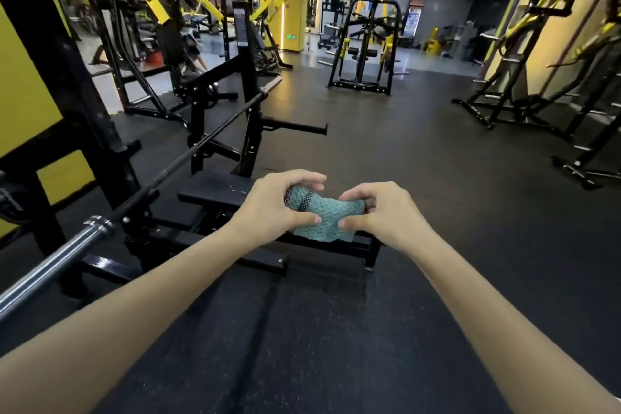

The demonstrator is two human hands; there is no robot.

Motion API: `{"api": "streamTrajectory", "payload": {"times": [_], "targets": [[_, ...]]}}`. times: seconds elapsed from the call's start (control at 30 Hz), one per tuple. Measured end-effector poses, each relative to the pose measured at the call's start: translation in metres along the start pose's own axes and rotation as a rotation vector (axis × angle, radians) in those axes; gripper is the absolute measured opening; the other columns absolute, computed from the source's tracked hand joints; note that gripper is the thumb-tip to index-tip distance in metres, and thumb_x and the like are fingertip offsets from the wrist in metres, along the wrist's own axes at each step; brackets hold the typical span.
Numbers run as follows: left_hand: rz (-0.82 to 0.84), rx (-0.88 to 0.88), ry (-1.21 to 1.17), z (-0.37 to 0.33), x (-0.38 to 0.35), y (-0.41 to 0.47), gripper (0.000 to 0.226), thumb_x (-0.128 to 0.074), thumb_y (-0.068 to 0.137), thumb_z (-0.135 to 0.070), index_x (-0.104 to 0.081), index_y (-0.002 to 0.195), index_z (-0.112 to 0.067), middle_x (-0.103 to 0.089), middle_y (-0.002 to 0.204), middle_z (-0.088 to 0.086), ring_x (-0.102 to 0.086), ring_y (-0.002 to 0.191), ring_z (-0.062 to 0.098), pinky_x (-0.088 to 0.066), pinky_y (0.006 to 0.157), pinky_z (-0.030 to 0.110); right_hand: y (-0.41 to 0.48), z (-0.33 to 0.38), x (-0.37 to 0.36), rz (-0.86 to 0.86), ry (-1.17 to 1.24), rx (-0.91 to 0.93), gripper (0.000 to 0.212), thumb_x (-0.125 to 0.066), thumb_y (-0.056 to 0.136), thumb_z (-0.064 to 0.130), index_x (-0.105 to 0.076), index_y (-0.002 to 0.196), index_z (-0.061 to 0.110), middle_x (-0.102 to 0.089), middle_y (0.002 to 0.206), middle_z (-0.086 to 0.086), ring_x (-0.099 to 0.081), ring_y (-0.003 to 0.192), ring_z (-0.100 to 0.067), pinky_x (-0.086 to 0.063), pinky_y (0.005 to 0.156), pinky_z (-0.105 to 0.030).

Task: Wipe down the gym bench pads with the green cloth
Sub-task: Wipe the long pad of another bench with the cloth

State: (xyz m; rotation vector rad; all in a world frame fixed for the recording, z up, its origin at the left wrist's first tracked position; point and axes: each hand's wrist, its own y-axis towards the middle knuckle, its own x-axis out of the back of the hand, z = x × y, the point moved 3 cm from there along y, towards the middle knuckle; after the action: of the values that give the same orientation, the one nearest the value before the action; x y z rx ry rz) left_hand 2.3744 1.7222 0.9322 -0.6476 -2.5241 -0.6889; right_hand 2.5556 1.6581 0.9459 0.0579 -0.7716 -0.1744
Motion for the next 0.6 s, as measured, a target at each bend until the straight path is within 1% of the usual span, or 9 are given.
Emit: {"api": "streamTrajectory", "payload": {"times": [0.07,0.13,0.2,0.27,0.33,0.4,0.47,0.53,0.6], "targets": [[-0.041,0.007,0.098,0.022,0.003,0.032,0.051,-0.089,0.068,-0.012,-0.071,0.113,-0.025,-0.072,0.098,-0.014,-0.065,0.095,-0.003,-0.048,0.096,0.026,0.041,-0.008,-0.004,-0.004,-0.020,0.018,0.021,-0.082,0.073,0.011,-0.075,0.092,0.020,-0.065,0.072,0.011,-0.061,0.074,-0.015,-0.046,0.064,-0.022],[-0.070,-0.005,0.174,0.044,0.008,0.066,0.043,-0.088,0.070,-0.013,-0.072,0.108,-0.027,-0.070,0.094,-0.014,-0.063,0.091,0.000,-0.047,0.090,0.024,0.086,-0.013,-0.005,0.007,-0.026,0.055,0.017,-0.081,0.074,0.010,-0.075,0.086,0.021,-0.061,0.067,0.014,-0.056,0.068,-0.010,-0.042,0.062,-0.022],[-0.071,-0.010,0.228,0.064,0.014,0.104,0.035,-0.085,0.075,-0.015,-0.074,0.106,-0.027,-0.067,0.097,-0.010,-0.062,0.095,0.009,-0.049,0.090,0.030,0.132,-0.016,-0.004,0.024,-0.034,0.081,0.015,-0.080,0.076,0.013,-0.075,0.086,0.023,-0.062,0.074,0.013,-0.057,0.074,-0.009,-0.044,0.065,-0.023],[-0.055,0.003,0.304,0.085,0.022,0.142,0.028,-0.083,0.079,-0.022,-0.075,0.104,-0.030,-0.066,0.098,-0.007,-0.055,0.098,0.015,-0.046,0.090,0.035,0.177,-0.020,-0.003,0.034,-0.033,0.094,0.012,-0.078,0.079,0.016,-0.074,0.088,0.023,-0.067,0.087,0.008,-0.059,0.087,-0.011,-0.045,0.075,-0.025],[-0.043,0.014,0.364,0.106,0.030,0.176,0.024,-0.081,0.080,-0.032,-0.075,0.103,-0.035,-0.065,0.096,-0.007,-0.045,0.098,0.015,-0.043,0.090,0.035,0.217,-0.027,-0.006,0.056,0.044,0.095,0.010,-0.075,0.081,0.013,-0.073,0.088,0.020,-0.072,0.091,0.003,-0.064,0.090,-0.017,-0.051,0.084,-0.034],[-0.041,0.026,0.356,0.126,0.039,0.206,0.020,-0.081,0.078,-0.038,-0.072,0.096,-0.042,-0.064,0.094,-0.008,-0.040,0.098,0.013,-0.041,0.091,0.034,0.255,-0.036,-0.011,0.068,0.117,0.092,0.010,-0.074,0.083,0.011,-0.073,0.089,0.019,-0.074,0.087,-0.001,-0.068,0.086,-0.024,-0.054,0.085,-0.044],[-0.040,0.048,0.327,0.143,0.047,0.230,0.019,-0.083,0.075,-0.037,-0.070,0.085,-0.046,-0.065,0.093,-0.012,-0.043,0.102,0.012,-0.041,0.090,0.031,0.289,-0.045,-0.017,0.074,0.159,0.092,0.010,-0.073,0.085,0.011,-0.072,0.090,0.020,-0.075,0.085,0.000,-0.070,0.084,-0.022,-0.055,0.085,-0.044],[-0.038,0.075,0.272,0.157,0.053,0.251,0.013,-0.085,0.076,-0.032,-0.077,0.085,-0.035,-0.070,0.095,-0.015,-0.056,0.099,0.007,-0.046,0.086,0.027,0.323,-0.052,-0.022,0.086,0.212,0.097,0.011,-0.073,0.085,0.011,-0.072,0.093,0.019,-0.075,0.086,0.003,-0.071,0.085,-0.017,-0.056,0.087,-0.042],[-0.032,0.132,0.197,0.174,0.059,0.269,0.011,-0.083,0.079,-0.028,-0.079,0.089,-0.025,-0.074,0.092,-0.013,-0.065,0.092,0.002,-0.051,0.080,0.020,0.356,-0.060,-0.029,0.109,0.260,0.096,0.012,-0.073,0.086,0.011,-0.072,0.095,0.018,-0.076,0.089,0.002,-0.071,0.088,-0.016,-0.056,0.088,-0.042]]}}
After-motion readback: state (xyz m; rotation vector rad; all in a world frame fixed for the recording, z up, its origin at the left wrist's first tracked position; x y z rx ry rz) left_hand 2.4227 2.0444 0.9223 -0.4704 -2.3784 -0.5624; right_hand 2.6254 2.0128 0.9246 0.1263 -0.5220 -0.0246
